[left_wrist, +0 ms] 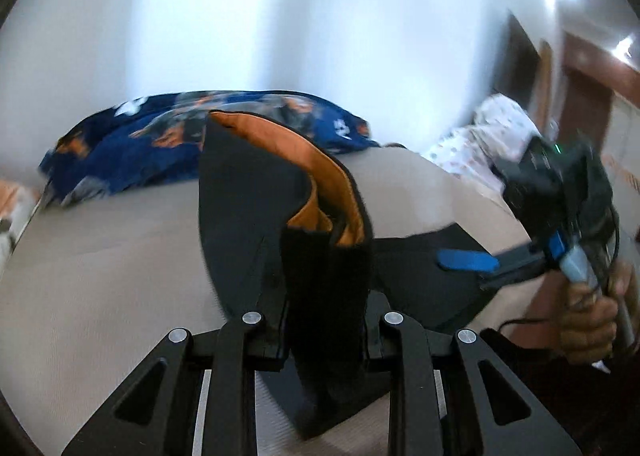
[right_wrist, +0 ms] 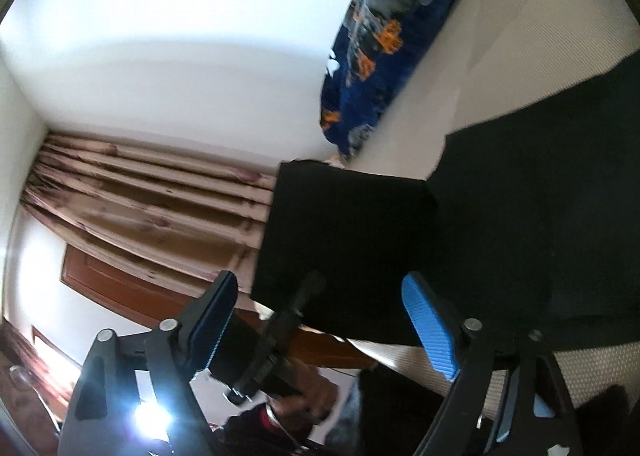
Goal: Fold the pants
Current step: 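Lift the trousers with the left tool while the right tool grasps the orange-lined edge, then open the left tool to release the trousers to the right tool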
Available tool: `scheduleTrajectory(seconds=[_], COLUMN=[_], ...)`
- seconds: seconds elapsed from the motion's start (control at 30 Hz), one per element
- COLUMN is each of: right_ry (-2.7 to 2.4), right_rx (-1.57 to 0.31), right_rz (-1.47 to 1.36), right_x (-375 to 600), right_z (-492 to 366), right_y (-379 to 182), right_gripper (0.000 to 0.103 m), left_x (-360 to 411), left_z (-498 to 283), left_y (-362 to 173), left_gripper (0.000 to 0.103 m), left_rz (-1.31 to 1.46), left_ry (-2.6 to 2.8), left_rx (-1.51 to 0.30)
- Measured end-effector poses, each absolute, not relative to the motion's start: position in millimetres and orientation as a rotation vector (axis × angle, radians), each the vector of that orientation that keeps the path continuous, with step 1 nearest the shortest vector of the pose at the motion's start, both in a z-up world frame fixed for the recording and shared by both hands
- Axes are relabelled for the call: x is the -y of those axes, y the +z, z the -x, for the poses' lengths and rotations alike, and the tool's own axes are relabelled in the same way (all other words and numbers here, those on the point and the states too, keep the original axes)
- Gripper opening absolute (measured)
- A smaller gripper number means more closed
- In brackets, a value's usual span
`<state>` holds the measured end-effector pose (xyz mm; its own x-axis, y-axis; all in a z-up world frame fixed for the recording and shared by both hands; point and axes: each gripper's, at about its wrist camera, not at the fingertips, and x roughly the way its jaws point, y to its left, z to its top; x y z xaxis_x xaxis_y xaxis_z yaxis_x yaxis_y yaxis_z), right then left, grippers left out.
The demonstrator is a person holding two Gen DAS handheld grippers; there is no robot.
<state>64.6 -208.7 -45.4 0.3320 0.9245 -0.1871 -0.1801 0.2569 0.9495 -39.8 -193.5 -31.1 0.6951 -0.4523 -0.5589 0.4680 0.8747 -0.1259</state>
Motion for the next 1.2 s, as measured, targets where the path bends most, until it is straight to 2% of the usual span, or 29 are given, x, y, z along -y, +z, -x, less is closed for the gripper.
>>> scheduleTrajectory(seconds=[0.23, 0.57, 0.63, 0.67, 0.7, 0.77, 0.87, 0.97, 1.07, 1.1, 1.2], right_ry=[0.936, 0.914, 0.886, 0.878, 0.859, 0.819, 0.789, 0.786, 0.789, 0.787, 0.781], right_rx=[-0.953, -1.063, -1.1, -1.112, -1.137, -1.173, -1.223, -1.218, -1.177, -1.164, -1.14], right_rz=[-1.003, -1.015, -0.969, -0.954, -0.913, -0.848, -0.84, -0.81, -0.813, -0.831, -0.864], right_x=[203.0, 194.6, 190.8, 189.8, 188.0, 187.6, 192.0, 195.5, 200.9, 204.4, 213.3], right_z=[-80.3, -116.6, -121.1, -122.5, -124.0, -125.9, -129.6, -127.4, -122.9, -122.4, -122.0], right_y=[-46.1, -64.3, -65.2, -66.0, -66.8, -70.0, -80.8, -84.9, -84.9, -87.1, -90.2], right_gripper=[0.085, 0.081, 0.074, 0.064, 0.048, 0.034, 0.024, 0.017, 0.015, 0.015, 0.015], left_x=[250.4, 291.3, 296.6, 299.1, 301.1, 306.7, 313.0, 310.5, 304.5, 301.0, 286.2], left_z=[39.6, 55.2, 56.7, 56.8, 57.4, 60.2, 61.0, 63.9, 69.2, 72.0, 81.1], left_y=[-44.6, -65.4, -68.1, -69.3, -70.5, -74.6, -83.8, -85.1, -80.7, -77.6, -66.0], left_gripper=[0.025, 0.025, 0.025, 0.025, 0.025, 0.025, 0.026, 0.035, 0.056, 0.066, 0.083], left_rz=[-0.137, -0.362, -0.393, -0.407, -0.424, -0.468, -0.525, -0.509, -0.472, -0.449, -0.388], left_ry=[-0.551, -0.535, -0.528, -0.525, -0.521, -0.522, -0.524, -0.537, -0.525, -0.525, -0.542], left_rx=[-0.624, -0.57, -0.561, -0.556, -0.548, -0.536, -0.54, -0.555, -0.578, -0.583, -0.571])
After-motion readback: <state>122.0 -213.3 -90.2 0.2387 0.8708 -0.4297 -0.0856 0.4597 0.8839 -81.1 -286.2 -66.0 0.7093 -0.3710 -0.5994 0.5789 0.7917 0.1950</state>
